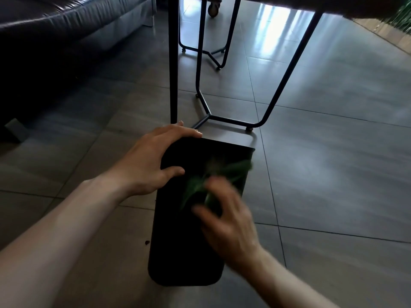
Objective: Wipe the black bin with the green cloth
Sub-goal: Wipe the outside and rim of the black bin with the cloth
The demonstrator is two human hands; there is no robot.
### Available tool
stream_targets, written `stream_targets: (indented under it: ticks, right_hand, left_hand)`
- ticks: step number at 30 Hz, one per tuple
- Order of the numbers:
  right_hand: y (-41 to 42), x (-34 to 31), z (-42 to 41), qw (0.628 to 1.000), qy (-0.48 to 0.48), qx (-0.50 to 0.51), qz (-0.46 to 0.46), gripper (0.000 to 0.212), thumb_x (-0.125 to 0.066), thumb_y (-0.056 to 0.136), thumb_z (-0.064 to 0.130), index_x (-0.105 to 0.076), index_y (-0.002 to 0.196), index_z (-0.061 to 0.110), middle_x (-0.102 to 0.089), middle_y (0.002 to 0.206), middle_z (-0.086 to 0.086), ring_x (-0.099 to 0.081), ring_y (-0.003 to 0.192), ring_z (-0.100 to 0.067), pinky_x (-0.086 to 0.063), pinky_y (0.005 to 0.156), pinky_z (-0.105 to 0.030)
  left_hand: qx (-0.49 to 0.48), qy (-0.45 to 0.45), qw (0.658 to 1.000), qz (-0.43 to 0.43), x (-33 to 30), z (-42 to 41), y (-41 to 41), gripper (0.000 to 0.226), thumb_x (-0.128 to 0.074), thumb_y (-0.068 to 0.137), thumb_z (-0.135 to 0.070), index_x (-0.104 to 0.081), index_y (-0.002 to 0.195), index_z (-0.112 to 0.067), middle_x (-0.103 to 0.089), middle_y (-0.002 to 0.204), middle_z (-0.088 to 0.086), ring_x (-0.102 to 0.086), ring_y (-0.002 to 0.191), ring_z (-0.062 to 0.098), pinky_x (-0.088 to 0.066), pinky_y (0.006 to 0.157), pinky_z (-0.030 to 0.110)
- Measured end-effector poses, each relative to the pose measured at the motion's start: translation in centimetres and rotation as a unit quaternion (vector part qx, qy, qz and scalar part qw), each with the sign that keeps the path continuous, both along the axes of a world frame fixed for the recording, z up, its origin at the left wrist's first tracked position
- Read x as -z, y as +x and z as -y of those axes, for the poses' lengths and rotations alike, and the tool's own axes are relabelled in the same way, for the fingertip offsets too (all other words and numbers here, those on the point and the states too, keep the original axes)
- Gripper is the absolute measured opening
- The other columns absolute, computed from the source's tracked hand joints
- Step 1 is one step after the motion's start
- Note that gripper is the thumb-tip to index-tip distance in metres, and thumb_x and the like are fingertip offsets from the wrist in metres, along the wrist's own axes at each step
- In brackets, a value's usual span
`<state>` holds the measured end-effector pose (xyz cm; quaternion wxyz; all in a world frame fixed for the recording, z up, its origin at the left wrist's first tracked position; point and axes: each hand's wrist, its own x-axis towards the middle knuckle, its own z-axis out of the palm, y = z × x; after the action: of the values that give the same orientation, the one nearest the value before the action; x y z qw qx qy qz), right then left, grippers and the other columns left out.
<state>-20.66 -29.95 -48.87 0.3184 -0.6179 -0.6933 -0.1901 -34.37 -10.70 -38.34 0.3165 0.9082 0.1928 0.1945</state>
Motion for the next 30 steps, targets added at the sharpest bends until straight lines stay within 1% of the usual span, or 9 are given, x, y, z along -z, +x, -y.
stream_targets:
  ticks: [3,5,9,14,17,20,23,26,30]
  right_hand:
    - [-2.2,5.2,4.8,0.974,-0.084,-0.145,0.156,0.01,-0.055,0.106,0.02,-0.061,0.113,0.025,-0.054,0.139,-0.009,-0.052,0.135,-0.03,-0.047,0.112,-0.04]
    - [-2.1,6.1,6.0,0.951,-0.118,-0.147,0.247,0.021,-0.039,0.113,0.017,-0.058,0.118,0.025,-0.052,0.14,-0.001,-0.049,0.135,-0.022,-0.036,0.119,-0.031]
    - [0.5,1.8,2.5,0.98,-0.073,-0.141,0.116,0.009,-0.055,0.107,0.02,-0.06,0.114,0.023,-0.049,0.144,-0.013,-0.048,0.139,-0.036,-0.04,0.113,-0.039]
    - [3.1,-4.6,-4.0,0.997,0.023,0.052,-0.047,0.017,-0.061,0.103,0.03,-0.062,0.117,0.019,-0.046,0.141,-0.014,-0.043,0.14,-0.038,-0.048,0.109,-0.05]
    - [1.8,-2.5,-2.6,1.0,0.004,0.03,0.002,0.023,-0.066,0.101,0.024,-0.06,0.122,0.019,-0.045,0.144,-0.017,-0.045,0.139,-0.04,-0.047,0.111,-0.052]
    - [0.0,1.7,1.9,0.989,-0.051,-0.096,0.1,0.009,-0.056,0.107,0.02,-0.061,0.114,0.021,-0.051,0.146,-0.017,-0.047,0.14,-0.038,-0.044,0.113,-0.046]
    - [-0.3,3.0,4.7,0.967,-0.101,-0.157,0.174,0.01,-0.061,0.105,0.016,-0.065,0.1,0.023,-0.064,0.14,-0.011,-0.053,0.136,-0.033,-0.05,0.105,-0.04]
    - [1.5,0.0,2.3,0.983,-0.075,-0.115,0.118,0.013,-0.069,0.098,0.015,-0.063,0.108,0.021,-0.059,0.142,-0.015,-0.052,0.137,-0.038,-0.051,0.107,-0.046]
    - [4.4,-5.9,-4.0,0.997,0.04,0.059,-0.016,0.018,-0.064,0.101,0.025,-0.069,0.113,0.013,-0.046,0.146,-0.013,-0.041,0.142,-0.039,-0.042,0.116,-0.044]
  left_hand:
    - [-0.011,-0.005,1.0,-0.013,0.0,-0.1,-0.4,0.079,-0.083,0.075,-0.011,-0.048,0.136,-0.047,-0.049,0.147,-0.016,-0.026,0.147,-0.003,-0.029,0.122,0.041]
    - [0.004,-0.011,1.0,-0.009,0.0,0.3,-0.3,0.079,-0.083,0.075,-0.011,-0.048,0.136,-0.047,-0.049,0.147,-0.016,-0.025,0.148,-0.004,-0.028,0.122,0.04]
    - [0.0,-0.004,1.0,-0.007,-0.1,0.3,-0.3,0.078,-0.082,0.075,-0.009,-0.048,0.137,-0.043,-0.049,0.147,-0.015,-0.025,0.148,-0.003,-0.029,0.122,0.04]
    - [0.011,0.015,1.0,0.002,-0.2,0.2,-0.1,0.068,-0.074,0.079,-0.017,-0.05,0.137,-0.041,-0.052,0.145,-0.018,-0.029,0.147,-0.003,-0.027,0.119,0.024]
    - [-0.004,0.023,1.0,-0.003,-0.1,-0.1,-0.1,0.071,-0.076,0.078,-0.012,-0.05,0.138,-0.041,-0.052,0.144,-0.017,-0.03,0.146,-0.002,-0.025,0.117,0.02]
    - [-0.02,0.027,0.999,-0.017,-0.1,-0.5,-0.4,0.077,-0.082,0.076,-0.013,-0.048,0.137,-0.045,-0.05,0.144,-0.02,-0.029,0.146,-0.002,-0.023,0.116,0.017]
    - [-0.013,0.006,1.0,-0.017,-0.1,-0.2,-0.4,0.079,-0.083,0.075,-0.013,-0.047,0.137,-0.047,-0.049,0.147,-0.018,-0.028,0.147,-0.002,-0.026,0.121,0.031]
    - [-0.007,-0.002,1.0,-0.013,-0.2,0.0,-0.3,0.079,-0.083,0.075,-0.011,-0.047,0.137,-0.046,-0.049,0.148,-0.014,-0.027,0.148,0.0,-0.029,0.122,0.043]
    - [0.008,-0.003,1.0,0.003,-0.4,0.3,0.1,0.073,-0.082,0.078,-0.014,-0.05,0.138,-0.039,-0.052,0.147,-0.012,-0.03,0.148,0.003,-0.033,0.12,0.043]
